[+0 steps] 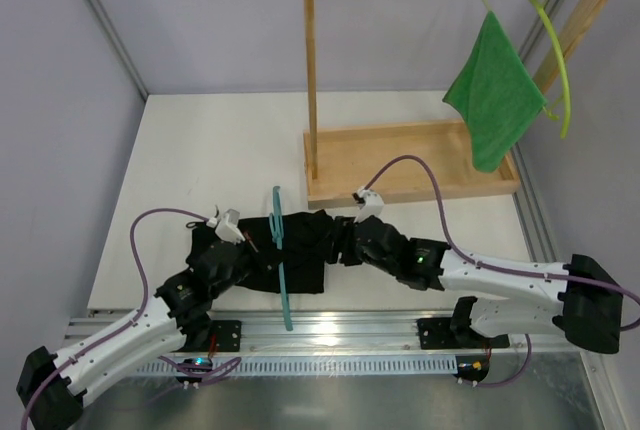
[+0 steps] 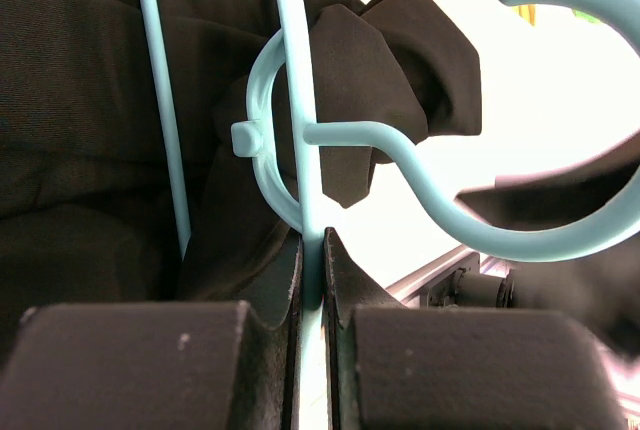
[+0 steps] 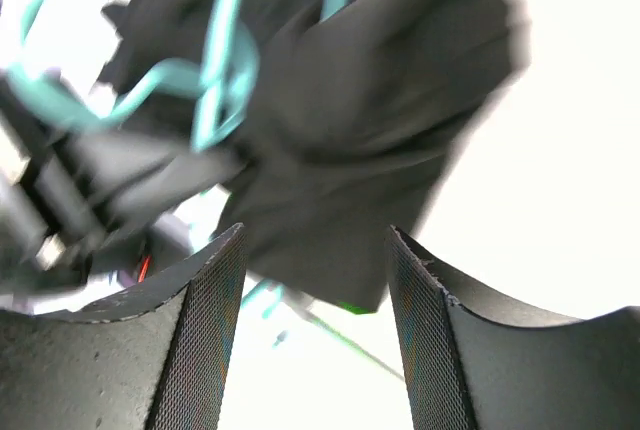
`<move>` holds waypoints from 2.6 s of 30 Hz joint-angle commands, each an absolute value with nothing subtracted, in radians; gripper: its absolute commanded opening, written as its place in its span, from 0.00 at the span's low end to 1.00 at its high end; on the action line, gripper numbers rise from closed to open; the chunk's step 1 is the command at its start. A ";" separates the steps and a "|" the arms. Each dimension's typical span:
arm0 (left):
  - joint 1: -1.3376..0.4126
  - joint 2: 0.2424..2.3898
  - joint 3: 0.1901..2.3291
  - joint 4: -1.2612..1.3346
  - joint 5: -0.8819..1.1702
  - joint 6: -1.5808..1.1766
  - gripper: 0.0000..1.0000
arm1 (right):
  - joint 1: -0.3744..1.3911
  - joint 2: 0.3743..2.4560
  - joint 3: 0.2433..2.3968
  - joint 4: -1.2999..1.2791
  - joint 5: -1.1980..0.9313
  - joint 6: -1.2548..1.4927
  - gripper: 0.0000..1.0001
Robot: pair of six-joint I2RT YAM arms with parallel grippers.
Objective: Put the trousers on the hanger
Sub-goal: Place trousers on hanger
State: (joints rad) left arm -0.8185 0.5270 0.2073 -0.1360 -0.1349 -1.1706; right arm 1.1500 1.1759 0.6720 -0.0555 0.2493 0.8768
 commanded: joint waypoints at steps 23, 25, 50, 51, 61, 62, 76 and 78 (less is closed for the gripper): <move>-0.811 0.649 0.250 0.023 -0.038 -1.012 0.00 | 1.035 1.592 0.894 0.240 0.162 0.968 0.43; -0.810 0.658 0.250 0.049 -0.022 -1.008 0.00 | 1.058 1.621 0.923 0.190 0.192 0.974 0.42; -0.810 0.523 0.175 0.104 0.009 -0.969 0.00 | 1.062 1.584 0.942 0.130 0.152 0.847 0.56; -0.810 0.522 0.173 0.101 0.008 -0.971 0.00 | 1.055 1.563 0.930 0.135 0.149 0.833 0.57; -0.810 0.518 0.170 0.075 -0.031 -0.992 0.00 | 1.046 1.349 0.753 0.253 0.094 0.787 0.58; -0.810 0.529 0.169 0.083 -0.028 -0.996 0.00 | 1.048 1.341 0.747 0.253 0.097 0.785 0.58; -0.810 0.551 0.169 0.095 -0.029 -1.015 0.00 | 1.166 1.382 0.844 0.249 0.261 0.707 0.59; -0.810 0.554 0.170 0.091 -0.029 -1.015 0.00 | 1.177 1.399 0.851 0.233 0.316 0.712 0.61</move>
